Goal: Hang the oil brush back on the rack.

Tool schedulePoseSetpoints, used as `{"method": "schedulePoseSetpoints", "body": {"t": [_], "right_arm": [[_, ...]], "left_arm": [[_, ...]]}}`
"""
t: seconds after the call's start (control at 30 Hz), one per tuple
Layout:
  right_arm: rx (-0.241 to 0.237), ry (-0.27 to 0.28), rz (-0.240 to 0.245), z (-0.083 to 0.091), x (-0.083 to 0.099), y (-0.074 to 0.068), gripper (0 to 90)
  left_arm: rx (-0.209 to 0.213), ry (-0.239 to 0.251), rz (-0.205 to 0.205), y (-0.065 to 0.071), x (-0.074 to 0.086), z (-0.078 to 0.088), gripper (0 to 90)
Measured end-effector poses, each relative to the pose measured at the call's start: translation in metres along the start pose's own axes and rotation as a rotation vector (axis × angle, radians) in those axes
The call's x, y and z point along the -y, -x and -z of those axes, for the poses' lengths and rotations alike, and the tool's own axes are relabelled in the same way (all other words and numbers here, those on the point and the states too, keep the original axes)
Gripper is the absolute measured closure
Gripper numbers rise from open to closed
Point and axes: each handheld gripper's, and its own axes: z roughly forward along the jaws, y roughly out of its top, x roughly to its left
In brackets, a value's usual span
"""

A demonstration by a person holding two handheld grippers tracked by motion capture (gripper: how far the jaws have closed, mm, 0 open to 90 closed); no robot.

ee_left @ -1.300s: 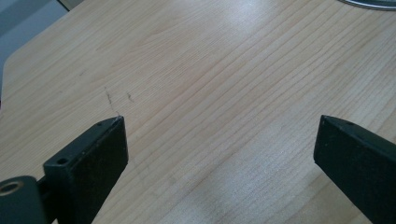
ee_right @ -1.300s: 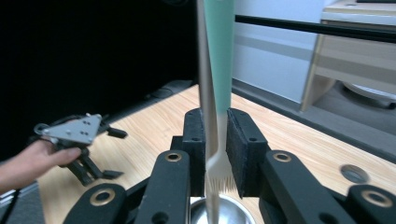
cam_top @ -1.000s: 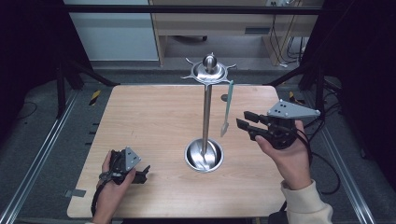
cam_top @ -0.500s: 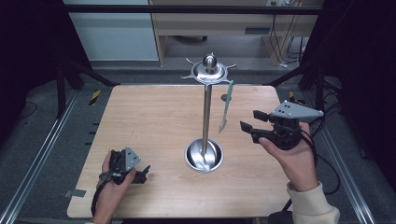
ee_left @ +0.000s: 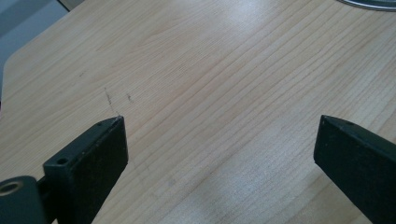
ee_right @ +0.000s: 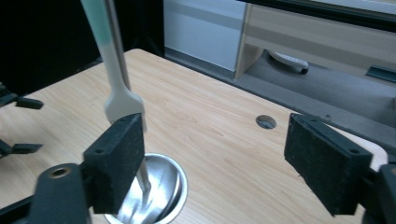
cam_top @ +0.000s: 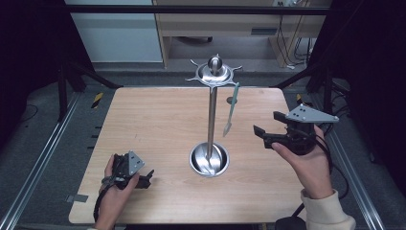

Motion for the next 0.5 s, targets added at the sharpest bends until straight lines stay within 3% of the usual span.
{"method": "schedulePoseSetpoints", "body": {"t": [0.5], "right_arm": [[0.024, -0.010, 0.003, 0.009, 0.016, 0.011, 8.7]], "left_arm": [[-0.007, 0.007, 0.007, 0.000, 0.000, 0.001, 2.5]]}}
